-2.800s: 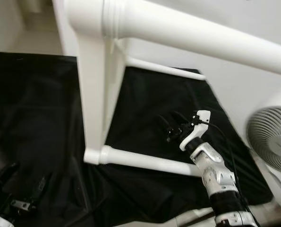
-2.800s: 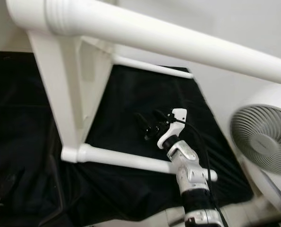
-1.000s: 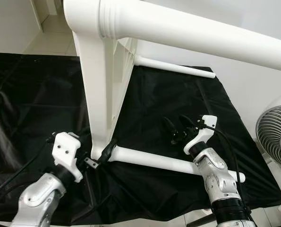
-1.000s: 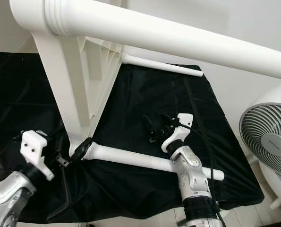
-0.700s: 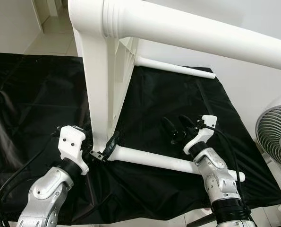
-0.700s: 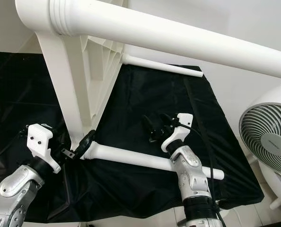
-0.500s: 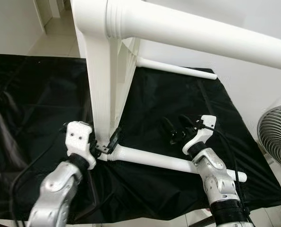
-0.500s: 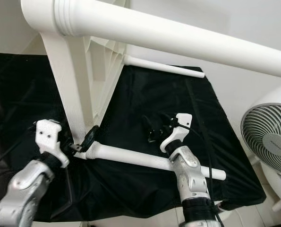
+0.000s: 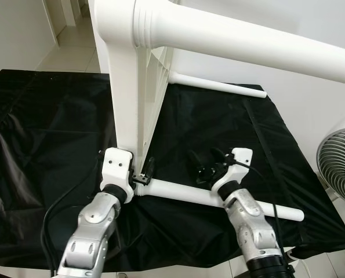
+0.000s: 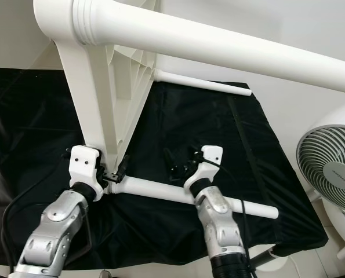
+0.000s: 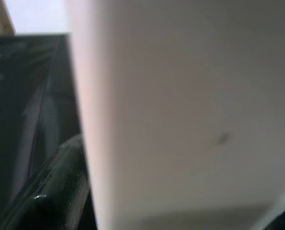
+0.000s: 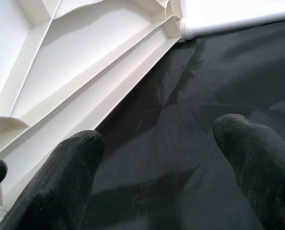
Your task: Building children table
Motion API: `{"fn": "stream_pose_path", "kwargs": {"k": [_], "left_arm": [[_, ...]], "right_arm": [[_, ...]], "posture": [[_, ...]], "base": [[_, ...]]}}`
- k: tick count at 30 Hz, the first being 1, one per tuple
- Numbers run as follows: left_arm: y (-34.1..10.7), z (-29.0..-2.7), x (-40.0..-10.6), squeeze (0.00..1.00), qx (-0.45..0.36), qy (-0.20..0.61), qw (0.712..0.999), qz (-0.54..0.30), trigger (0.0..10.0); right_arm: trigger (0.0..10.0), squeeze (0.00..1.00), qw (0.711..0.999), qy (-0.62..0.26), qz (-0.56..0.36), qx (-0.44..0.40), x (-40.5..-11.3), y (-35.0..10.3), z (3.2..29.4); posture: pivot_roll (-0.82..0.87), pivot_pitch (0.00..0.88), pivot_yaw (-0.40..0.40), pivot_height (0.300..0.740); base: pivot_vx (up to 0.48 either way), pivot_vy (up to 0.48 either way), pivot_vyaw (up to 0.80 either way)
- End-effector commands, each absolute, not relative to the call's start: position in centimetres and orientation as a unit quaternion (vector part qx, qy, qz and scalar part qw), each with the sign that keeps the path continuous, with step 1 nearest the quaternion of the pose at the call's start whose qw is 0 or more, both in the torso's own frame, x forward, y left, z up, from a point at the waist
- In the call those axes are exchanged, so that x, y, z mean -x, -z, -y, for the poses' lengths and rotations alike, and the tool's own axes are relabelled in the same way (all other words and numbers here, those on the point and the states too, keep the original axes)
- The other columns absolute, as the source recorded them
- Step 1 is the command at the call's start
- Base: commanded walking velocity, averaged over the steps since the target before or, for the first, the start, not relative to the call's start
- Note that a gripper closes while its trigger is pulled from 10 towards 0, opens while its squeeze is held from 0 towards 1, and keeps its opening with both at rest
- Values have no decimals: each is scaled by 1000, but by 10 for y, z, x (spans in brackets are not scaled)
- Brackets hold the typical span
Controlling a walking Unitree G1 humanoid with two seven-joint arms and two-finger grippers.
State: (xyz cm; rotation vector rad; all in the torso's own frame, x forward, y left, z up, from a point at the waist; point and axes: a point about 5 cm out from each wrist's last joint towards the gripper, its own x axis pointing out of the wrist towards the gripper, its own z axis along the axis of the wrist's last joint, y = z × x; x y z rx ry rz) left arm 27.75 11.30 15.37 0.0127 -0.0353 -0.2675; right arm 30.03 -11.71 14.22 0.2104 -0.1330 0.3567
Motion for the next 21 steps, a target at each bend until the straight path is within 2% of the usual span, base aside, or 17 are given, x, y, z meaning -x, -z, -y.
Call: {"fn": "stream_pose_path", "kwargs": {"k": [1,10,15,21], "left_arm": [[-148,-113,-280,0,-12,103,995,-3,10000],[-148,-114,-286,0,-14,43,999,-15,10000],[-155,-118,-288,0,2,-16,1000,2,10000],[-154,-119,-286,0,-1,-21,1000,8,10000]], "right_arm": [[10000,0,978,-169,68,-100,-299,-142,118],[10000,0,980,-160,73,-97,-298,-146,114],[10000,0,979,-155,74,-105,-297,-148,105],[10000,0,980,-144,85,-109,-296,-151,103]], "posture": [[86,101,-40,740],[85,103,-41,740],[66,111,-47,740],[59,115,-44,740]], "base": [[0,0,0],[0,0,0],[0,0,0],[0,0,0]]}}
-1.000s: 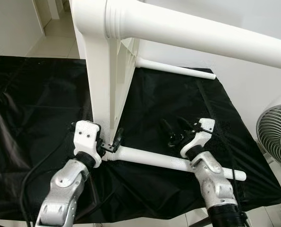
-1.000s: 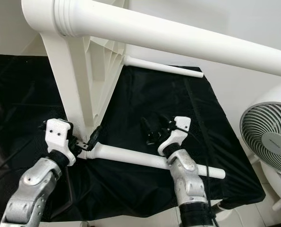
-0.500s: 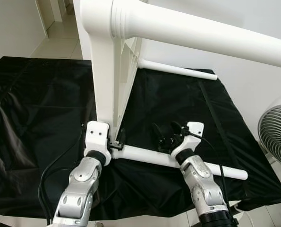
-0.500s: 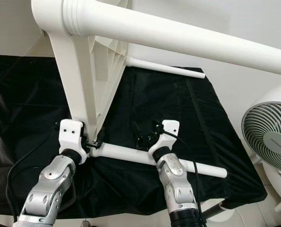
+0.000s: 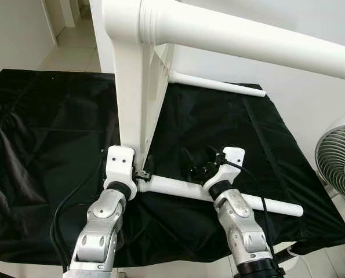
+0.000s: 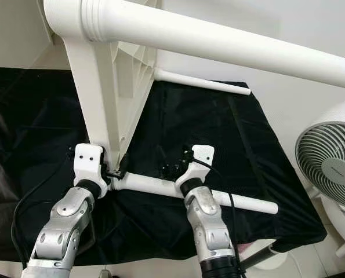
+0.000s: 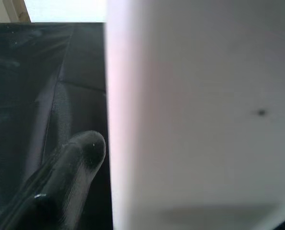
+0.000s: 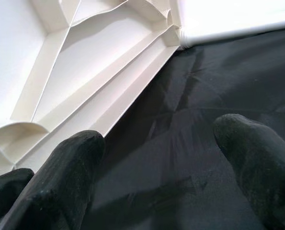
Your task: Building children table
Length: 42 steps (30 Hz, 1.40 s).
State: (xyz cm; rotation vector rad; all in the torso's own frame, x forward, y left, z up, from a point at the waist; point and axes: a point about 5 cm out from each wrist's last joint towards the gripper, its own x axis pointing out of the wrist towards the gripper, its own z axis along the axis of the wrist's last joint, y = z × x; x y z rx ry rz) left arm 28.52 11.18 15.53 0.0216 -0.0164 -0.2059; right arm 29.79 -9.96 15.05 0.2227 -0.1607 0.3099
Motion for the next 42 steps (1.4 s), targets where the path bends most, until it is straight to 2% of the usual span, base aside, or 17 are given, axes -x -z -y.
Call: {"fn": "stream_pose_path", "kwargs": {"k": [1,2,5,15,31,42], "left_arm": [[-154,-119,-286,0,-3,-19,1000,11,10000],[-155,-120,-286,0,-7,-18,1000,16,2941],[-155,-123,-286,0,-30,-32,999,26,0],[-165,-124,-288,0,-67,-59,994,59,0],[-170,-177,-272,0,-69,-159,982,75,0],[-172,-201,-256,0,-90,-203,972,83,0]], "right_arm": [[10000,0,980,-140,89,-110,-296,-151,103],[10000,0,985,-103,93,-105,-298,-151,108],[10000,0,992,-10,103,-69,-301,-149,121],[10000,0,992,16,119,-44,-298,-154,127],[10000,0,990,12,135,-30,-297,-154,119],[10000,0,990,-1,134,-33,-302,-153,114]], "posture": [[59,115,-44,740],[57,118,-42,740],[49,126,-38,740],[47,140,-34,740],[96,119,-56,740],[141,108,-89,740]], "base": [[0,0,0],[0,0,0],[0,0,0],[0,0,0],[0,0,0],[0,0,0]]}}
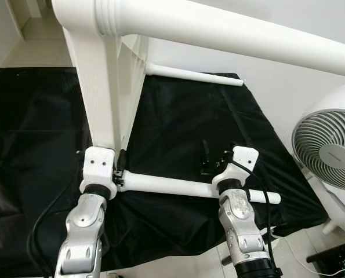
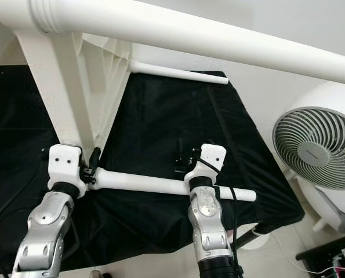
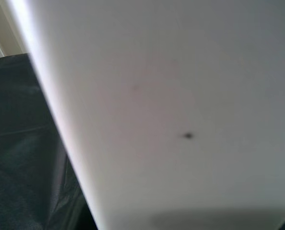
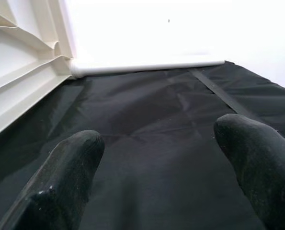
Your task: Building children table
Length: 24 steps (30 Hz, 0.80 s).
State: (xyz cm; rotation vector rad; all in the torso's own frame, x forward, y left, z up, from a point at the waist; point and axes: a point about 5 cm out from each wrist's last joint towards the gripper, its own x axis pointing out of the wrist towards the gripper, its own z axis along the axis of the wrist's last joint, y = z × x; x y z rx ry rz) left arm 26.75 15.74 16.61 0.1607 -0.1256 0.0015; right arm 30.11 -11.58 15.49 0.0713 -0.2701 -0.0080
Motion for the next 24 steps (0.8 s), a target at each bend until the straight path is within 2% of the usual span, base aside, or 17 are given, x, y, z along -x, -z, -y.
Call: {"fn": "stream_pose_path", "kwargs": {"k": [1,15,19,24], "left_arm": [[-173,-205,-253,0,-91,-208,970,82,0],[-178,-214,-227,0,-96,-227,965,85,0],[-183,-231,-221,0,-114,-251,957,87,0],[-186,-235,-219,0,-126,-247,957,89,0]], "right_arm": [[10000,0,990,-3,134,-31,-302,-153,113],[10000,0,991,-9,134,-31,-306,-154,110],[10000,0,990,-9,133,-32,-306,-153,110],[10000,0,990,-10,134,-31,-307,-153,109]], "posture": [[145,106,-93,740],[157,123,-93,740],[159,132,-93,740],[157,137,-92,740]], "base": [[0,0,0],[0,0,0],[0,0,0],[0,0,0]]}}
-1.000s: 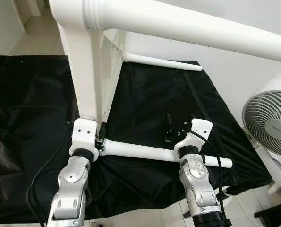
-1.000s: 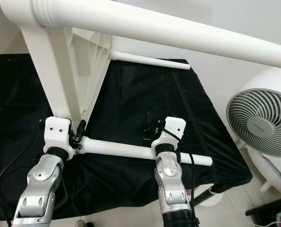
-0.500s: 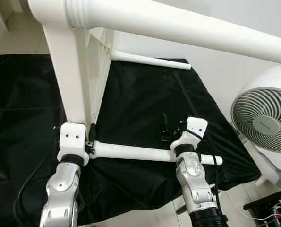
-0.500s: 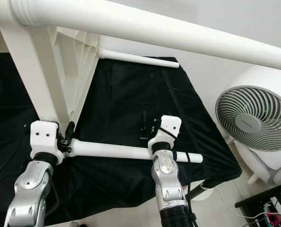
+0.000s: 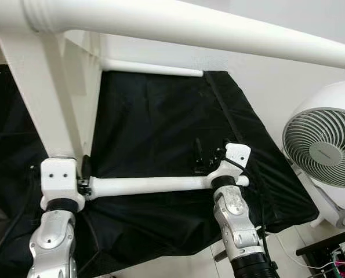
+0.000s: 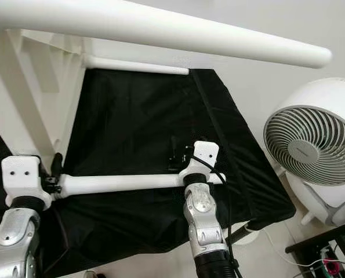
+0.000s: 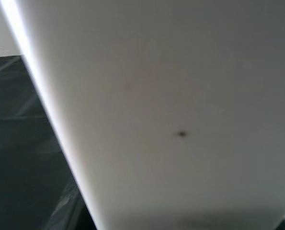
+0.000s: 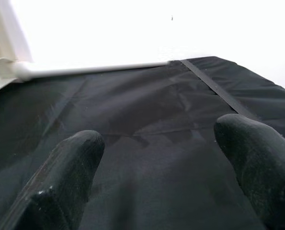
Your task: Building children table
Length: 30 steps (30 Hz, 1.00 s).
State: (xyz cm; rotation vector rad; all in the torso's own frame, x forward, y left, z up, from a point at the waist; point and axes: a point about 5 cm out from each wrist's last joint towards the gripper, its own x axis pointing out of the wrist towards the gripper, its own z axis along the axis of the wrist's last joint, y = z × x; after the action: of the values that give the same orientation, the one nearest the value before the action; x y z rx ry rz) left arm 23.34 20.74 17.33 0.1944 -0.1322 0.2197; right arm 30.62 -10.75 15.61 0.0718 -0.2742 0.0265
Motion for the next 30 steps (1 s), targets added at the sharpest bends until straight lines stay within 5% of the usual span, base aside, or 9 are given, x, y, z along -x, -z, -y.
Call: {"fn": "stream_pose_path", "kwargs": {"k": [1,9,10,11,17,18,27,28,30], "left_arm": [[-184,-236,-216,0,-124,-247,957,85,0],[-180,-244,-203,0,-140,-249,956,65,0],[-177,-241,-206,0,-132,-223,964,61,3020],[-176,-239,-209,0,-140,-213,965,59,9490],[-177,-221,-219,0,-133,-150,977,75,10000],[-175,-218,-221,1000,-124,-141,979,74,10000],[-161,-198,-229,1000,-127,-57,989,46,10000],[-156,-194,-229,851,-136,-44,989,34,10000],[-153,-192,-228,851,-141,-36,989,26,10000]], "right_arm": [[10000,0,991,-9,134,-31,-307,-153,110],[10000,0,991,-9,133,-29,-306,-152,110],[10000,0,991,-11,132,-29,-307,-152,109],[10000,0,991,-12,132,-29,-307,-152,108],[10000,0,991,-12,133,-30,-308,-153,107],[10000,0,991,-12,134,-30,-308,-153,107],[10000,0,990,-2,137,-26,-307,-154,112],[10000,0,990,-2,138,-23,-307,-154,113],[10000,0,990,-1,138,-21,-307,-154,114]], "posture": [[157,137,-92,740],[161,150,-90,740],[163,149,-91,740],[163,149,-91,740],[161,145,-89,740],[159,145,-85,740],[141,142,-72,740],[132,141,-68,740],[132,141,-68,740]], "base": [[0,0,0],[0,0,0],[0,0,0],[0,0,0],[0,0,0],[0,0,0],[0,0,0],[0,0,0],[0,0,0]]}}
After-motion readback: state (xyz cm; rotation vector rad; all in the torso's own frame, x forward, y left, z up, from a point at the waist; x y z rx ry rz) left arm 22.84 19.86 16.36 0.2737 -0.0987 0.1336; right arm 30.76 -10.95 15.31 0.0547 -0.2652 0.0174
